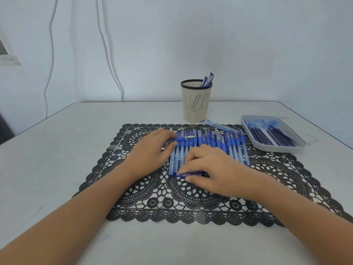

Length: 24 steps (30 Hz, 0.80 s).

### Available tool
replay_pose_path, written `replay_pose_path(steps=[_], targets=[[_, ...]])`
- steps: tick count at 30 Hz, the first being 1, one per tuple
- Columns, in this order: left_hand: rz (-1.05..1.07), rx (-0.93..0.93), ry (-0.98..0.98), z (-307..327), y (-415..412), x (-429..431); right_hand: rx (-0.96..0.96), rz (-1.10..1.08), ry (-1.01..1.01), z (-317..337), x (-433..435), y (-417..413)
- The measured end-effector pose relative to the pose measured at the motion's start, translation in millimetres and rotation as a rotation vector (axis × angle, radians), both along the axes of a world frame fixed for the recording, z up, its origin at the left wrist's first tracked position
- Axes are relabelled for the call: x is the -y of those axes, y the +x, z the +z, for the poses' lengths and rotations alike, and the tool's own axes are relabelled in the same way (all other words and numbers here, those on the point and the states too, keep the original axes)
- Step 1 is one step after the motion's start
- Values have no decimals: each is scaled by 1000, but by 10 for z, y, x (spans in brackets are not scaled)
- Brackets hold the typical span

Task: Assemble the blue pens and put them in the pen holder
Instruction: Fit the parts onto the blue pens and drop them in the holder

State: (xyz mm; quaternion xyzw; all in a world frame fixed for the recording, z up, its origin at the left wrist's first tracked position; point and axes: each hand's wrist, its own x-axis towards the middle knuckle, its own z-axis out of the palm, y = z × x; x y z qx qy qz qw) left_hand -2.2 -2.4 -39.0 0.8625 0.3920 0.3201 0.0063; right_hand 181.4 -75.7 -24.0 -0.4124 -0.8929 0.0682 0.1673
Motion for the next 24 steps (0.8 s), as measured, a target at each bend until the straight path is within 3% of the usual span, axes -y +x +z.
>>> replay_pose_path(steps=[3, 6, 10, 14, 18, 24], targets=[[-12, -10, -1, -8, -6, -5, 155, -47, 15, 1, -10, -2], [-15, -20, -8, -7, -10, -9, 177, -67, -9, 28, -16, 22], [-20, -19, -2, 12, -6, 8, -53, -112, -36, 60, -39, 70], [-68, -45, 31, 41, 32, 50, -349, -359, 64, 69, -130, 183], [-158, -77, 77, 75, 92, 149, -368, -403, -108, 74, -153, 214], [-217, -97, 5, 118, 114, 176, -485, -344, -158, 114, -146, 228]])
